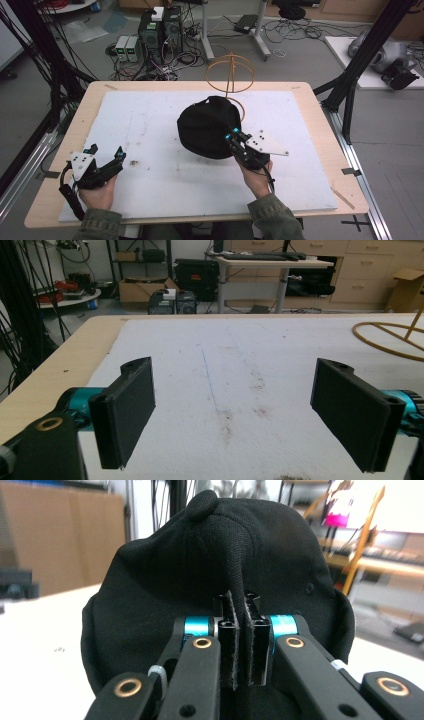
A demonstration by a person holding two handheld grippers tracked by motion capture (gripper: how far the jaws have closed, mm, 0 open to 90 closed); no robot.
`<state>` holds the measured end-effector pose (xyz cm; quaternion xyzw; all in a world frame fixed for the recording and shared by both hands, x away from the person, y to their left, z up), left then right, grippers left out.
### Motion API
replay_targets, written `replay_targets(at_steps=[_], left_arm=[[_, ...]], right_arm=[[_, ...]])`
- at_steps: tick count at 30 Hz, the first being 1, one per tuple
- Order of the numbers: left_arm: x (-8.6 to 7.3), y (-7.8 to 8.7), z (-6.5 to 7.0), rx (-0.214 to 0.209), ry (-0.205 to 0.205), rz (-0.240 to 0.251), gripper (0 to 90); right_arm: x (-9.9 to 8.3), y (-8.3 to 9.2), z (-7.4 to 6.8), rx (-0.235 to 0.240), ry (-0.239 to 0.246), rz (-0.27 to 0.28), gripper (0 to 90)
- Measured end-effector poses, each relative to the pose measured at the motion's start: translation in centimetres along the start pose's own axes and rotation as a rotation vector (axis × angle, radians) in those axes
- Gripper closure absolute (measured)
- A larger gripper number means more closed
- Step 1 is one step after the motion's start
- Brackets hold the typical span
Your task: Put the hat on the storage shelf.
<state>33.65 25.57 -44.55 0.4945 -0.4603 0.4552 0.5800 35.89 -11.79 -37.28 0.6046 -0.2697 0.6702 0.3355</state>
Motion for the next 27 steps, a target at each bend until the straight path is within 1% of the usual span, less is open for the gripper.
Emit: replay_targets(at_steps=[1, 3, 4, 6, 7, 8, 10, 12, 16, 17, 18, 19, 20, 21, 22, 25, 26, 27], left_arm=[[0.0, 0.0, 0.0, 0.0, 0.0, 0.0, 18.2], [0.0, 0.0, 0.0, 0.002, 0.001, 0.0, 18.2], [0.0, 0.0, 0.0, 0.002, 0.001, -0.002, 18.2], [0.0, 0.0, 0.0, 0.002, 0.003, -0.001, 18.2], [0.0, 0.0, 0.0, 0.0, 0.002, -0.001, 18.2], [0.0, 0.0, 0.1, 0.001, 0.003, 0.0, 18.2], [0.0, 0.0, 0.1, 0.0, 0.003, 0.002, 18.2], [0.0, 0.0, 0.1, -0.002, 0.0, -0.002, 18.2], [0.0, 0.0, 0.3, -0.005, 0.002, 0.003, 18.2], [0.0, 0.0, 0.3, -0.004, 0.001, 0.002, 18.2], [0.0, 0.0, 0.4, -0.011, -0.001, -0.002, 18.2], [0.0, 0.0, 0.4, -0.011, -0.001, -0.002, 18.2], [0.0, 0.0, 0.4, -0.011, -0.001, -0.002, 18.2], [0.0, 0.0, 0.4, -0.012, -0.001, 0.001, 18.2], [0.0, 0.0, 0.4, -0.011, -0.001, 0.003, 18.2], [0.0, 0.0, 0.5, -0.015, -0.005, -0.002, 18.2], [0.0, -0.1, 0.6, -0.016, -0.004, -0.001, 18.2], [0.0, -0.1, 0.5, -0.013, -0.003, -0.001, 18.2]], right_arm=[[0.0, 0.0, 0.0, 0.0, 0.0, 0.0, 87.3], [0.9, 0.4, 0.2, -0.022, 0.009, 0.041, 87.4], [1.6, 0.7, 0.5, -0.042, 0.007, 0.081, 87.4], [2.3, 0.9, 0.9, -0.058, 0.01, 0.113, 87.4], [2.3, 0.9, 0.9, -0.058, 0.01, 0.113, 87.4], [2.6, 1.0, 1.0, -0.062, 0.01, 0.126, 87.4], [3.5, 1.3, 1.3, -0.082, 0.021, 0.163, 87.4], [4.5, 1.4, 1.6, -0.095, 0.035, 0.187, 87.4], [6.7, 1.1, 2.8, -0.134, 0.038, 0.226, 87.4], [7.7, 0.7, 3.6, -0.158, 0.045, 0.241, 87.4], [8.2, 0.5, 3.9, -0.168, 0.046, 0.249, 87.4], [8.2, 0.5, 3.9, -0.168, 0.046, 0.249, 87.4], [9.1, -0.1, 4.6, -0.184, 0.049, 0.255, 87.4], [9.1, -0.1, 4.6, -0.184, 0.049, 0.255, 87.4], [9.7, -0.7, 5.3, -0.205, 0.062, 0.259, 87.4], [10.6, -1.8, 6.2, -0.227, 0.078, 0.261, 87.4], [10.6, -1.8, 6.2, -0.227, 0.078, 0.261, 87.4], [10.9, -2.2, 6.4, -0.235, 0.082, 0.257, 87.4]])
Point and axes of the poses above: each handheld gripper's, and its own axes: y roughly backward along the jaws, x roughly out of its top, z roughly to its right, the point moved 8 cm from there along -y, roughly forward along the jaws, and after that the axes turned 3 degrees about y, right-handed, at the moved point
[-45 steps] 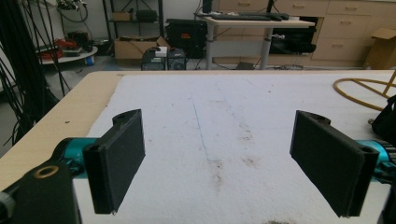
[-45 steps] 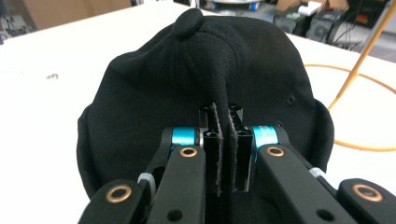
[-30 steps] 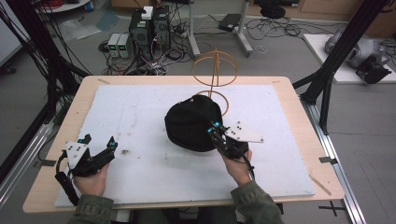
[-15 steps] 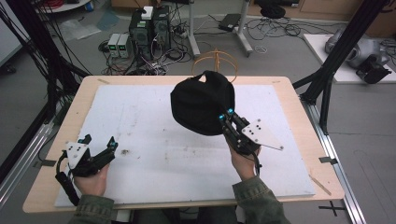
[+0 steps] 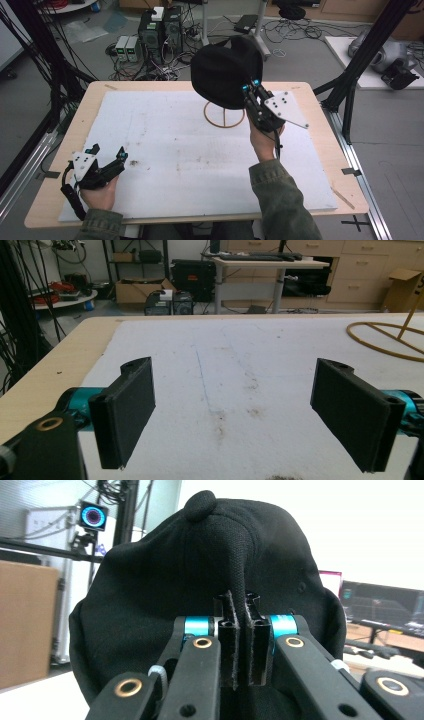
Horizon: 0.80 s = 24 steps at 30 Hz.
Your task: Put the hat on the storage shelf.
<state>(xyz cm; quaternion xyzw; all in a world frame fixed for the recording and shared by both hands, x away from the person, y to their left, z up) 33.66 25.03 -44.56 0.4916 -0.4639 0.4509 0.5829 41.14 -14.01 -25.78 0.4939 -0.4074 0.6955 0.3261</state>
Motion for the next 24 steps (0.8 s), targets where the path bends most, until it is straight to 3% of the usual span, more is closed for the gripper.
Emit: replay_targets(at_steps=[9, 15, 19, 22, 23, 24], left_arm=[[-0.1, -0.1, -0.3, 0.003, 0.005, -0.004, 18.2], [-0.1, -0.1, -0.4, 0.006, 0.011, -0.005, 18.2], [-0.2, -0.1, -0.4, 0.007, 0.012, -0.006, 18.2], [-0.2, -0.2, -0.4, 0.013, 0.009, -0.009, 18.2], [-0.2, -0.2, -0.4, 0.013, 0.008, -0.008, 18.2], [-0.3, -0.2, -0.3, 0.01, 0.007, -0.011, 18.2]], right_arm=[[0.2, -4.8, 1.4, -0.052, 0.049, -0.037, 87.4], [-0.3, -6.9, 1.8, -0.062, 0.038, -0.063, 87.4], [-0.8, -8.2, 2.2, -0.063, 0.056, -0.12, 87.4], [-2.1, -8.7, 3.2, -0.094, 0.029, -0.185, 87.4], [-3.2, -9.0, 3.6, -0.099, 0.014, -0.242, 87.3], [-3.2, -9.0, 3.6, -0.099, 0.014, -0.242, 87.3]])
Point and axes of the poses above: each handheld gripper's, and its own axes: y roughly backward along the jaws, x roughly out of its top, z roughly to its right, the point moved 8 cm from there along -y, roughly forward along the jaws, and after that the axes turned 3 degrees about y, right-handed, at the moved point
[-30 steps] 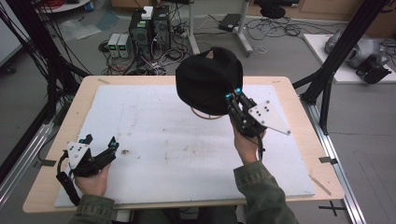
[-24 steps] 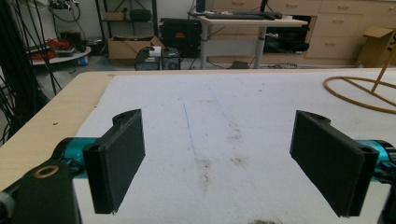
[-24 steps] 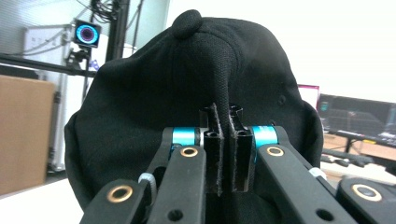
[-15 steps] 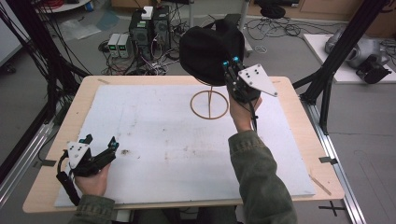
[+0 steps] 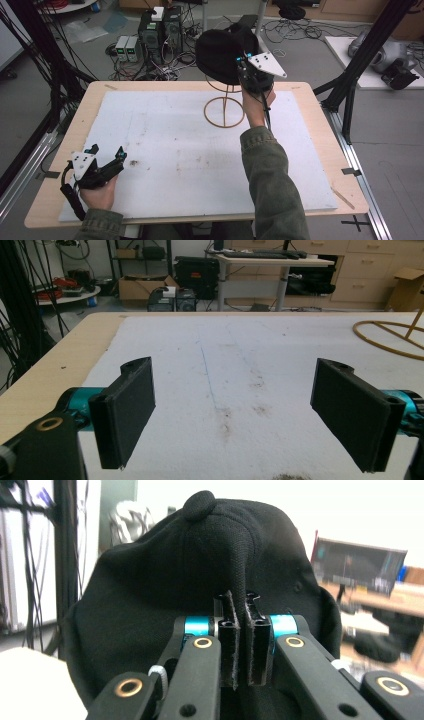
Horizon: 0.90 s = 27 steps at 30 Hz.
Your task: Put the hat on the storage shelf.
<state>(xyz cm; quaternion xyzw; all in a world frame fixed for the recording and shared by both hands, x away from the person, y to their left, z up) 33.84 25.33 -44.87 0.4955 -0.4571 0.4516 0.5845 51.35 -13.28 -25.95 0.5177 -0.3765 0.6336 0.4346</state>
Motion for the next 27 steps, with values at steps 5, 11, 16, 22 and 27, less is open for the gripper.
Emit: replay_targets(at_steps=[5, 11, 16, 22, 27], left_arm=[[0.0, -0.2, 0.1, -0.003, 0.004, 0.001, 18.2], [-0.1, -0.1, 0.1, -0.007, 0.007, -0.005, 18.2], [-0.1, -0.1, 0.2, -0.008, 0.004, -0.004, 18.2], [-0.1, -0.2, 0.2, -0.003, 0.004, -0.003, 18.0], [0.0, -0.1, 0.2, -0.003, 0.003, -0.002, 18.0]], right_arm=[[-1.9, -0.8, 0.1, 0.043, -0.024, -0.122, 86.0], [-2.0, -0.8, -0.4, 0.073, -0.044, -0.135, 80.4], [-2.3, -0.6, -0.3, 0.034, -0.041, -0.159, 71.3], [-2.9, -0.3, 0.3, 0.016, -0.061, -0.17, 40.0], [-3.3, 0.5, 0.6, 0.026, -0.064, -0.168, 24.0]])
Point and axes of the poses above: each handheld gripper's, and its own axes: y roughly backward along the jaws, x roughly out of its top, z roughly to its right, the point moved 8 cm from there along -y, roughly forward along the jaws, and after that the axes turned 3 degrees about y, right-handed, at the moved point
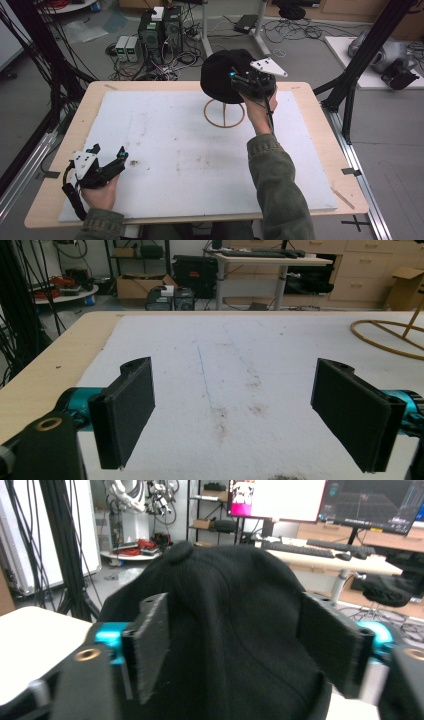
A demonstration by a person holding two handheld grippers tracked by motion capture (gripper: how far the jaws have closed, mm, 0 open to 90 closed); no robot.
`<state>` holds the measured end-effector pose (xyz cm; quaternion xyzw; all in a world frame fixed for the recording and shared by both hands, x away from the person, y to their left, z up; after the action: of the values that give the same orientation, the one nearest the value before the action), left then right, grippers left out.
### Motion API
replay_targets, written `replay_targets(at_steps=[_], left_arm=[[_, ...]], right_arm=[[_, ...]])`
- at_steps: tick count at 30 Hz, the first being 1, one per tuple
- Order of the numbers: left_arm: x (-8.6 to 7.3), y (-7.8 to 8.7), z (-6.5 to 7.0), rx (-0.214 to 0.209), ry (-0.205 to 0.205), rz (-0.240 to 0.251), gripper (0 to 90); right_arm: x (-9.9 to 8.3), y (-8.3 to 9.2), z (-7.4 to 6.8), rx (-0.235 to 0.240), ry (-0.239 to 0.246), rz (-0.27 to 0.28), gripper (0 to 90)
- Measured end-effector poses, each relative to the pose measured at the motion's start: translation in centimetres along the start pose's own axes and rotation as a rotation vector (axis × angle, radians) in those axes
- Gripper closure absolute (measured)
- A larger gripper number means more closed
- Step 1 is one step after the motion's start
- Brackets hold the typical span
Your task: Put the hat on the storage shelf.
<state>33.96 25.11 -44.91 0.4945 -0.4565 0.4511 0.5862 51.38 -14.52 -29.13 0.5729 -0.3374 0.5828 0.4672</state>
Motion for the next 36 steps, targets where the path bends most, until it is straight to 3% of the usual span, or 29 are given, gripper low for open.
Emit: replay_targets(at_steps=[4, 19, 24, 31, 36], left_arm=[[0.0, 0.0, 0.1, -0.001, 0.001, 0.001, 18.0], [0.1, 0.0, 0.5, -0.006, -0.011, 0.0, 17.8], [0.1, 0.0, 0.5, -0.007, -0.01, 0.003, 17.8], [0.1, 0.0, 0.5, -0.003, -0.008, 0.004, 17.8], [0.1, 0.0, 0.5, 0.0, -0.004, 0.007, 17.8]], right_arm=[[-1.3, 1.1, 0.2, 0.022, -0.005, -0.033, 12.8], [-4.0, 5.4, 0.8, -0.001, -0.009, 0.019, 11.9], [-5.7, 6.8, 1.4, -0.047, -0.009, 0.037, 11.9], [-7.2, 9.1, 2.1, -0.088, -0.067, 0.079, 11.9], [-8.2, 10.6, 2.3, -0.094, -0.09, 0.075, 11.9]])
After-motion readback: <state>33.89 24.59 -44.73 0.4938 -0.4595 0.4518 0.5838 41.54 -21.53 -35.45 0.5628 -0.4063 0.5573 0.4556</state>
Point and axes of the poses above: each handheld gripper's, and its own axes: y roughly backward along the jaws, x roughly out of its top, z roughly to its right, the point moved 8 cm from there along -y, roughly forward along the jaws, and after that the axes turned 3 degrees about y, right-handed, at the moved point
